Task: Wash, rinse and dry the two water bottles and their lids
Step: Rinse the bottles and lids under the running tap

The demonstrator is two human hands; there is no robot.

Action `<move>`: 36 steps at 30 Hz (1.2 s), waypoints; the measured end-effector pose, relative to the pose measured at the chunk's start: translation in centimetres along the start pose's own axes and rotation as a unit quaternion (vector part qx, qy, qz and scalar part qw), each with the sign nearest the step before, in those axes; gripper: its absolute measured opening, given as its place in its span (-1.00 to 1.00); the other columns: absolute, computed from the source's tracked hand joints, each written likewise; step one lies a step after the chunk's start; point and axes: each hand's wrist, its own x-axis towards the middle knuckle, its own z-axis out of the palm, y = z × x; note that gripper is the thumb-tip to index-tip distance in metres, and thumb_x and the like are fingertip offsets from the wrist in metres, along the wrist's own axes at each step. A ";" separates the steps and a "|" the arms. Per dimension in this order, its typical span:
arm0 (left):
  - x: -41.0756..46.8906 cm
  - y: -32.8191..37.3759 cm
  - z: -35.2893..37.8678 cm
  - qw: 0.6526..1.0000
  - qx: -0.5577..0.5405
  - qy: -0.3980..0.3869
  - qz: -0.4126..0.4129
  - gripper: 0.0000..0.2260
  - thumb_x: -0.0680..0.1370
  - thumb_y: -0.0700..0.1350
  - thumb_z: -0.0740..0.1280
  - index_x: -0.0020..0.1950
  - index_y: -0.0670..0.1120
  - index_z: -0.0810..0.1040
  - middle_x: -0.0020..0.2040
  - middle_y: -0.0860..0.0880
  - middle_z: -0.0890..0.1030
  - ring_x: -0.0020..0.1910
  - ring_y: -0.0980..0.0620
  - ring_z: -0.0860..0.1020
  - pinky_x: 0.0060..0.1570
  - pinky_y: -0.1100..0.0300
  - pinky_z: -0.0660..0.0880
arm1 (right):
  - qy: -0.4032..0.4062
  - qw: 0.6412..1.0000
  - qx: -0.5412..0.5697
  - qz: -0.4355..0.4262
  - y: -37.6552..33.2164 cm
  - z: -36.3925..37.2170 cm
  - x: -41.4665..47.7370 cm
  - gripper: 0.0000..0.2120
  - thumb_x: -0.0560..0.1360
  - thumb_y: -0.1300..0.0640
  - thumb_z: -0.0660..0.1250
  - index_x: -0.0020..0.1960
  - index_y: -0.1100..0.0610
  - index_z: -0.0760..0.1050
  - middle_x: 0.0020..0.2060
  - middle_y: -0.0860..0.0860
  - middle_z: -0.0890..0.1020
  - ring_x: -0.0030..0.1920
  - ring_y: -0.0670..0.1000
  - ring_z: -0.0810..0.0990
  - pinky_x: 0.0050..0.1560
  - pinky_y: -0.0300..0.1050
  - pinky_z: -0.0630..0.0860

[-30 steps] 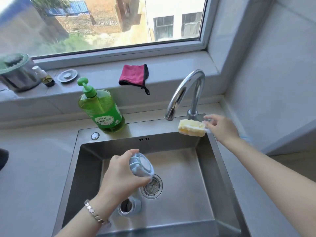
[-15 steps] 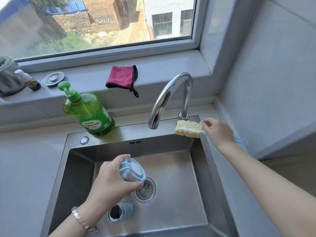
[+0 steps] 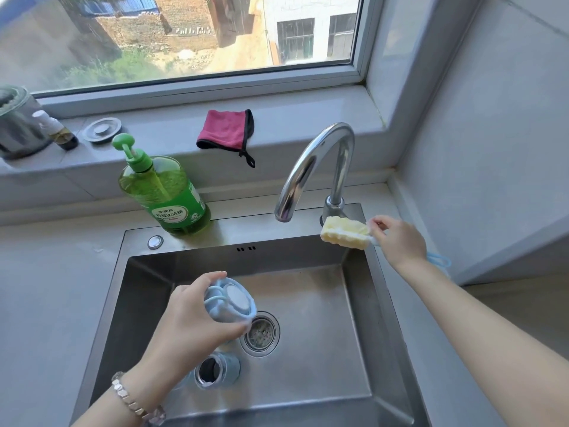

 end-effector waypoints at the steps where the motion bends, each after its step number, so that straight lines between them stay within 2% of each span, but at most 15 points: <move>1: -0.1 -0.2 -0.1 1.000 -0.001 0.001 -0.001 -0.37 0.17 -0.15 0.59 0.11 0.24 0.42 -0.03 0.02 0.45 -0.03 0.27 0.42 -0.21 0.49 0.31 | 0.003 1.000 -0.002 0.004 -0.3 -0.2 -0.2 -0.74 0.58 0.02 0.15 0.08 0.08 0.58 -0.03 0.08 0.65 -0.05 0.15 0.51 -0.21 -0.12 0.29; 4: -0.5 -0.7 -0.6 1.000 -0.005 0.006 -0.004 -0.37 0.19 -0.16 0.59 0.12 0.23 0.42 -0.03 0.03 0.45 -0.03 0.30 0.40 -0.20 0.50 0.30 | -0.003 0.999 0.045 0.012 -1.8 -0.5 -1.9 -0.70 0.60 -0.01 0.10 0.15 0.06 0.53 -0.04 0.09 0.65 -0.07 0.13 0.51 -0.15 -0.08 0.38; 6: -0.5 -1.3 -1.0 1.000 -0.011 0.012 -0.012 -0.38 0.19 -0.16 0.59 0.12 0.23 0.43 -0.02 0.02 0.46 -0.04 0.29 0.41 -0.20 0.50 0.30 | -0.064 0.991 0.121 -0.002 -3.3 -0.5 -4.1 -0.67 0.57 -0.12 0.11 0.29 -0.08 0.43 -0.16 0.04 0.65 -0.05 0.07 0.57 -0.03 -0.04 0.44; 7: -0.6 -1.6 -1.2 1.000 -0.015 0.016 -0.016 -0.38 0.18 -0.15 0.59 0.11 0.23 0.44 -0.01 0.01 0.48 -0.03 0.26 0.43 -0.18 0.48 0.31 | -0.107 0.981 0.159 -0.010 -4.2 -0.5 -5.4 -0.61 0.53 -0.19 0.14 0.34 -0.18 0.34 -0.29 0.02 0.63 -0.13 0.03 0.57 -0.04 -0.07 0.43; 9: -0.7 -2.4 -1.5 0.999 -0.025 0.023 -0.028 -0.38 0.16 -0.14 0.59 0.11 0.22 0.45 0.01 -0.01 0.51 -0.03 0.20 0.47 -0.15 0.36 0.36 | -0.194 0.954 0.226 -0.020 -6.3 0.0 -8.3 -0.49 0.44 -0.22 0.22 0.37 -0.28 0.20 -0.50 -0.01 0.47 -0.38 -0.07 0.45 -0.23 -0.22 0.38; 11: -1.0 -3.4 -1.9 0.998 -0.035 0.027 -0.040 -0.38 0.14 -0.13 0.60 0.11 0.21 0.47 0.02 -0.03 0.53 -0.05 0.17 0.51 -0.14 0.31 0.39 | -0.255 0.923 0.288 -0.022 -8.2 1.0 -10.6 -0.51 0.48 -0.04 0.30 0.35 -0.20 0.23 -0.57 -0.18 0.43 -0.52 -0.19 0.38 -0.38 -0.44 0.29; 13: -1.4 -4.4 -2.3 0.998 -0.041 0.028 -0.045 -0.38 0.14 -0.13 0.60 0.10 0.20 0.47 0.02 -0.04 0.55 -0.07 0.15 0.54 -0.16 0.33 0.40 | -0.281 0.899 0.337 -0.015 -9.5 2.1 -12.0 -0.61 0.51 0.13 0.30 0.33 -0.01 0.36 -0.52 -0.31 0.49 -0.56 -0.29 0.42 -0.46 -0.48 0.31; 15: -2.0 -5.3 -2.7 0.997 -0.050 0.032 -0.051 -0.38 0.13 -0.14 0.61 0.10 0.18 0.49 0.02 -0.04 0.56 -0.06 0.11 0.55 -0.14 0.31 0.41 | -0.290 0.886 0.361 0.014 -10.5 3.1 -12.5 -0.79 0.53 0.20 0.30 0.16 0.13 0.49 -0.59 -0.26 0.46 -0.61 -0.26 0.39 -0.54 -0.45 0.28; 17: -2.5 -6.2 -3.1 0.995 -0.064 0.036 -0.061 -0.38 0.12 -0.14 0.62 0.09 0.19 0.49 0.03 -0.04 0.56 -0.05 0.10 0.56 -0.11 0.28 0.42 | -0.285 0.881 0.374 0.049 -11.1 4.0 -12.6 -0.92 0.52 0.27 0.28 -0.02 0.14 0.51 -0.65 -0.17 0.38 -0.62 -0.19 0.27 -0.55 -0.44 0.18; 20: -3.0 -7.3 -3.4 0.994 -0.081 0.040 -0.067 -0.37 0.12 -0.14 0.62 0.08 0.21 0.49 0.04 -0.02 0.55 -0.05 0.13 0.56 -0.11 0.32 0.41 | -0.262 0.882 0.387 0.058 -11.9 4.7 -12.7 -0.85 0.49 0.36 0.26 -0.15 0.15 0.54 -0.55 -0.12 0.46 -0.53 -0.14 0.34 -0.49 -0.37 0.28; 24: -3.4 -7.9 -3.7 0.992 -0.096 0.041 -0.067 -0.39 0.13 -0.16 0.62 0.10 0.15 0.51 0.03 -0.01 0.56 -0.09 0.18 0.56 -0.20 0.41 0.38 | -0.265 0.899 0.344 0.057 -12.3 4.6 -12.8 -0.84 0.49 0.37 0.20 -0.19 0.18 0.47 -0.46 0.00 0.50 -0.50 -0.08 0.42 -0.47 -0.29 0.31; 27: -3.7 -8.0 -3.6 0.991 -0.110 0.034 -0.066 -0.41 0.14 -0.17 0.62 0.06 0.18 0.50 0.02 -0.02 0.57 -0.10 0.16 0.56 -0.20 0.40 0.40 | -0.294 0.872 0.385 0.074 -12.6 4.9 -12.5 -0.87 0.51 0.40 0.12 -0.08 0.24 0.40 -0.30 0.11 0.61 -0.37 -0.03 0.61 -0.46 -0.25 0.35; 29: -3.9 -7.9 -3.4 0.991 -0.115 0.029 -0.060 -0.44 0.16 -0.20 0.60 -0.01 0.23 0.48 0.00 0.00 0.58 -0.13 0.21 0.56 -0.25 0.45 0.40 | -0.309 0.843 0.427 0.107 -13.0 4.9 -12.3 -0.83 0.47 0.42 0.10 0.01 0.26 0.35 -0.20 0.17 0.61 -0.32 0.02 0.65 -0.47 -0.22 0.39; 33: -4.1 -8.0 -3.4 0.990 -0.124 0.026 -0.059 -0.47 0.17 -0.24 0.60 -0.07 0.22 0.48 -0.06 0.04 0.59 -0.23 0.30 0.55 -0.32 0.55 0.40 | -0.360 0.795 0.468 0.135 -13.5 5.3 -11.8 -0.62 0.35 0.21 0.28 0.15 0.07 0.34 -0.07 0.12 0.53 -0.30 0.07 0.64 -0.37 -0.10 0.57; 36: -4.0 -8.6 -3.4 0.989 -0.124 0.024 -0.071 -0.46 0.17 -0.21 0.60 -0.02 0.20 0.48 -0.02 0.01 0.57 -0.15 0.24 0.55 -0.30 0.55 0.38 | -0.344 0.816 0.447 0.130 -14.0 6.0 -11.8 -0.77 0.44 0.19 0.40 0.06 0.09 0.43 -0.15 0.08 0.54 -0.38 -0.02 0.62 -0.37 -0.14 0.59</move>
